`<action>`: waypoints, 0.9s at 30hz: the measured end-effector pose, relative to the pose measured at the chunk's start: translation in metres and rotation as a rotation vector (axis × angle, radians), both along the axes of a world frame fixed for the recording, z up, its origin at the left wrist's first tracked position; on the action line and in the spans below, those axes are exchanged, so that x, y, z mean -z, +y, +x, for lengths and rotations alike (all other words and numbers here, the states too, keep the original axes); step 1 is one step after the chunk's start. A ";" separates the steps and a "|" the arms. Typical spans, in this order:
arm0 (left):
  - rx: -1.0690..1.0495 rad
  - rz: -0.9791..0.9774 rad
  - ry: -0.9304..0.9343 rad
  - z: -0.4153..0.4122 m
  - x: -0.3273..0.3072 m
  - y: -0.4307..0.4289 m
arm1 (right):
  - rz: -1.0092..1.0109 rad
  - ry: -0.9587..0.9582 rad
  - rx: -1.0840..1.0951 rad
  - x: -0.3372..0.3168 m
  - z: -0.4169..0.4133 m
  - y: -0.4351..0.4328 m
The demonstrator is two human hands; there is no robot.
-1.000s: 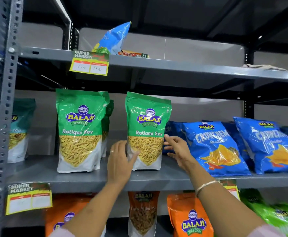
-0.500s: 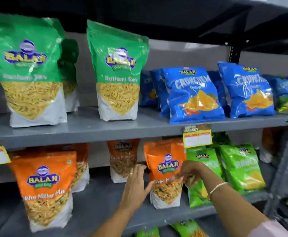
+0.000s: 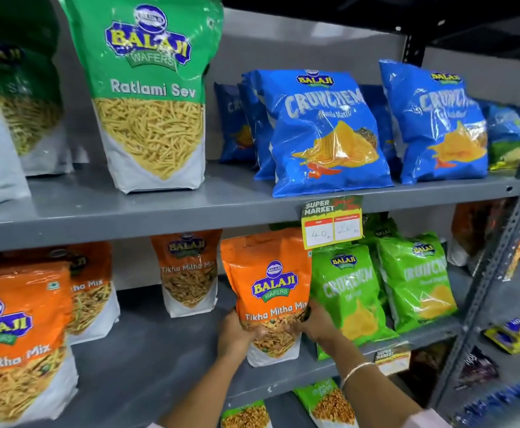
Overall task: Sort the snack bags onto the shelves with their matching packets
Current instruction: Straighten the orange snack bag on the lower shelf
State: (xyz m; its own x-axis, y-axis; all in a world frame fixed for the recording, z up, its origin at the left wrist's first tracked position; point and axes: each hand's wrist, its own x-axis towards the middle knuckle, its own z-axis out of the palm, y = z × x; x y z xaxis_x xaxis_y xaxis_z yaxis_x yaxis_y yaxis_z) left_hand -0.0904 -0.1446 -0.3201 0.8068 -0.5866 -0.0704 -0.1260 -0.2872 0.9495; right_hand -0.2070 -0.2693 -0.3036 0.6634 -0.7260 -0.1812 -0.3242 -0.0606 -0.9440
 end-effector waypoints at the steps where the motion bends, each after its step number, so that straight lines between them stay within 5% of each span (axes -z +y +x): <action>1: -0.005 0.001 -0.007 0.000 -0.001 0.001 | -0.018 -0.010 0.010 0.001 0.000 0.001; 27: -0.143 0.073 -0.099 0.082 -0.010 0.154 | -0.133 -0.040 -0.141 0.003 0.099 0.133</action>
